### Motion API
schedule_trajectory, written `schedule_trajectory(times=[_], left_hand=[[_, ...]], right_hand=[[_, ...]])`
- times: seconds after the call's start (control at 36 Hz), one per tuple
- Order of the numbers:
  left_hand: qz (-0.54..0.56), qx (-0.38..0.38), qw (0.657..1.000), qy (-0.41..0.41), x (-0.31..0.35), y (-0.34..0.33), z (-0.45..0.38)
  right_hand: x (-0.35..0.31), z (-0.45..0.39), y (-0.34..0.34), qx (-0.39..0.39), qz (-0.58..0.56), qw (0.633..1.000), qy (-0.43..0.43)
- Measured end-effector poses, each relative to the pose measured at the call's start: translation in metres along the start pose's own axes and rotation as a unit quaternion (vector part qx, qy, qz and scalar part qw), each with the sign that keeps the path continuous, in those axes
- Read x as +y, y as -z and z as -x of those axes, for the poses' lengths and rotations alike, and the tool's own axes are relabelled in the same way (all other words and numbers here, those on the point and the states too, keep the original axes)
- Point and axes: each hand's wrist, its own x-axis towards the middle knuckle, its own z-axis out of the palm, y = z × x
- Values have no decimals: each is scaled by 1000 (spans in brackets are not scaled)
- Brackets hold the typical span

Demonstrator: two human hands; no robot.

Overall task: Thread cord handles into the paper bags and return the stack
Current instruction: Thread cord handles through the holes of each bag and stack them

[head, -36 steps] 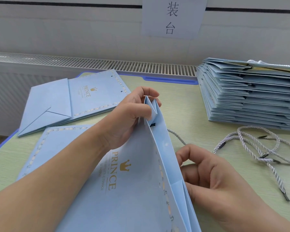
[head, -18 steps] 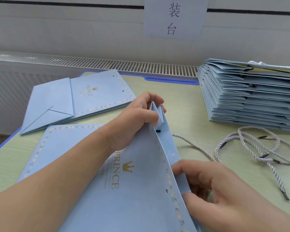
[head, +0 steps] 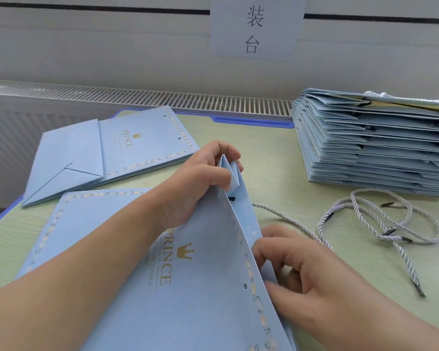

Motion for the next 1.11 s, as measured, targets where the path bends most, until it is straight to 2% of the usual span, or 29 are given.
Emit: schedule_trajectory(times=[0.11, 0.17, 0.22, 0.28, 0.33, 0.39, 0.44, 0.53, 0.61, 0.72, 0.86, 0.92, 0.97, 1.03, 1.08, 1.11], left_hand=[[13, 4, 1000, 6, 1, 0, 0], [6, 9, 1000, 5, 2, 1, 0], [2, 15, 1000, 8, 3, 2, -1], [6, 16, 1000, 8, 3, 3, -1], [9, 16, 1000, 6, 3, 2, -1], [10, 17, 1000, 6, 2, 2, -1], [14, 17, 1000, 7, 2, 2, -1], [35, 14, 999, 7, 3, 4, 0], [56, 9, 998, 1, 4, 5, 0], [62, 1, 998, -11, 6, 6, 2], [74, -21, 997, -16, 7, 3, 4], [77, -23, 997, -18, 7, 3, 4], [74, -20, 997, -18, 8, 4, 4], [69, -15, 997, -18, 8, 5, 4], [68, -11, 997, -15, 7, 5, 3], [67, -10, 998, -13, 6, 5, 3]], right_hand=[[5, 0, -7, 66, -16, 997, 30], [8, 2, -11, 137, 87, 984, 76], [8, 2, -12, 201, 198, 950, 135], [6, 2, -12, 224, 249, 924, 184], [6, 0, -10, 210, 250, 923, 206], [6, 0, -6, 175, 199, 942, 206], [6, 0, 1, 153, 116, 966, 174], [10, -3, 13, 182, 55, 975, 117], [19, -10, 22, 200, 77, 975, 62], [23, -21, 22, 140, 95, 986, 13], [19, -31, 15, 37, 180, 983, 5], [17, -32, 13, 56, 189, 980, 25], [15, -32, 15, 115, 80, 989, 37], [10, -28, 21, 120, -157, 980, 9], [11, -24, 34, 63, -379, 923, -6], [11, -21, 42, 33, -447, 894, 2]])
